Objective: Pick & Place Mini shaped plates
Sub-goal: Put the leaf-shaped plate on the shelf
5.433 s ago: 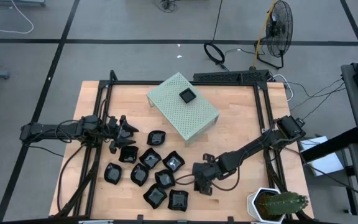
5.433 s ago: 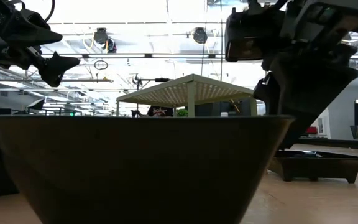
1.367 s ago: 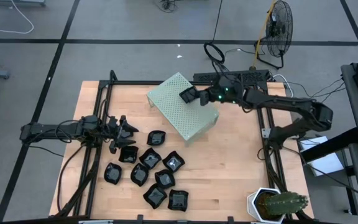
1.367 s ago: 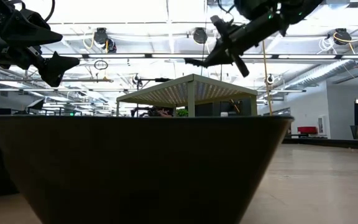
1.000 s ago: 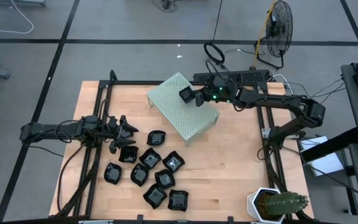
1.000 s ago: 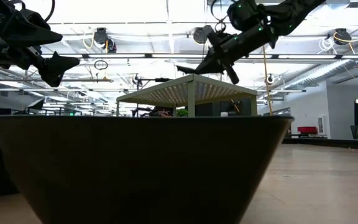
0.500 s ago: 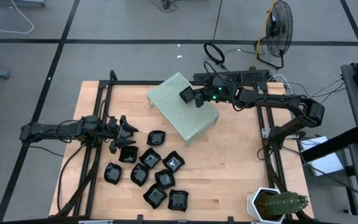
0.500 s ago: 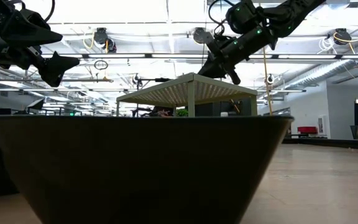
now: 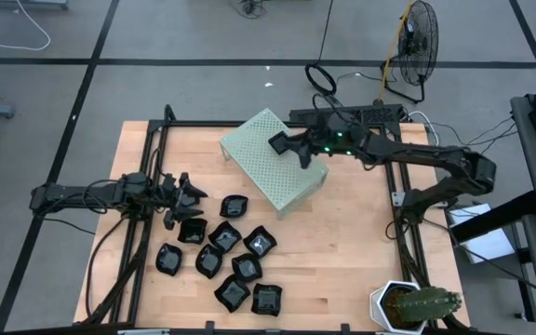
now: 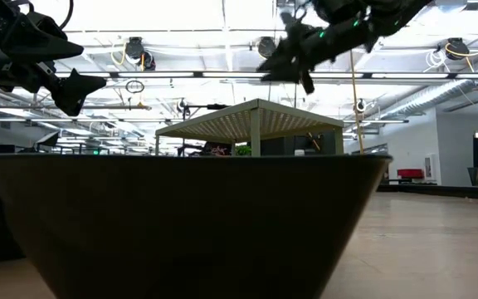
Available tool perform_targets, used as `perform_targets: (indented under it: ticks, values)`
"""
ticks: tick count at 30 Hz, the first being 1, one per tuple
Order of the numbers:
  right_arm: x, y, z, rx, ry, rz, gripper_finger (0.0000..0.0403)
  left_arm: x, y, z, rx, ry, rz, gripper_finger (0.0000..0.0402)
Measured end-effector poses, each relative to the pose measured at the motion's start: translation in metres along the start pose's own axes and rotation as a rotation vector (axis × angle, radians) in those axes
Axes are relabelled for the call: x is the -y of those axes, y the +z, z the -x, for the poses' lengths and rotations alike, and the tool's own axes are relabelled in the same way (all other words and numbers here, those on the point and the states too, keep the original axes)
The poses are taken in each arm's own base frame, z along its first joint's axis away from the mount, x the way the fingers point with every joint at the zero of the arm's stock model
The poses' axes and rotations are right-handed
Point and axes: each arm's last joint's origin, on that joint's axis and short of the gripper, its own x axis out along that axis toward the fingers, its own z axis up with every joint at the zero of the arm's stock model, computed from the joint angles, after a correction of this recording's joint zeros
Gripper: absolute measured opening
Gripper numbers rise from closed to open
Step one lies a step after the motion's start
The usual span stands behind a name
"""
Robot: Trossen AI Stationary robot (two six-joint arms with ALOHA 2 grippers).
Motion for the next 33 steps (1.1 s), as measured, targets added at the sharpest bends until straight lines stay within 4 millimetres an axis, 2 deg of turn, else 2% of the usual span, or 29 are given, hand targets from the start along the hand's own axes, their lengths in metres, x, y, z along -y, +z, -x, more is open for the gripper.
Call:
perform_targets:
  ticks: [4, 7, 11, 15, 19, 22, 25, 28, 30, 33]
  values:
    - [-0.021, 0.009, 0.03, -0.018, 0.129, 0.082, 0.0103, 0.0, 0.0, 0.0, 0.0, 0.0, 0.0, 0.0296]
    - [-0.036, 0.005, 0.051, -0.045, 0.18, 0.137, 0.0094, 0.0, 0.0, 0.0, 0.0, 0.0, 0.0, 0.0296]
    - [-0.05, -0.021, 0.074, -0.053, 0.261, 0.187, 0.0083, 0.0, 0.0, 0.0, 0.0, 0.0, 0.0, 0.0296]
    - [-0.056, -0.058, 0.092, 0.008, 0.372, 0.237, 0.0071, 0.0, 0.0, 0.0, 0.0, 0.0, 0.0, 0.0296]
    - [-0.052, -0.102, 0.107, 0.105, 0.466, 0.303, 0.0051, 0.0, 0.0, 0.0, 0.0, 0.0, 0.0, 0.0296]
    - [-0.041, -0.134, 0.112, 0.172, 0.455, 0.329, 0.0035, 0.0, 0.0, 0.0, 0.0, 0.0, 0.0, 0.0296]
    - [-0.029, -0.158, 0.118, 0.269, 0.432, 0.36, 0.0019, 0.0, 0.0, 0.0, 0.0, 0.0, 0.0, 0.0296]
    - [-0.021, -0.173, 0.124, 0.317, 0.448, 0.372, 0.0005, 0.0, 0.001, 0.0, 0.013, -0.004, -0.003, 0.0296]
    - [-0.023, -0.168, 0.128, 0.4, 0.469, 0.37, 0.0002, 0.001, 0.002, 0.0, 0.02, -0.006, -0.004, 0.0296]
    - [-0.021, -0.173, 0.125, 0.337, 0.452, 0.374, 0.0005, 0.001, 0.003, 0.0, 0.036, -0.006, -0.008, 0.0296]
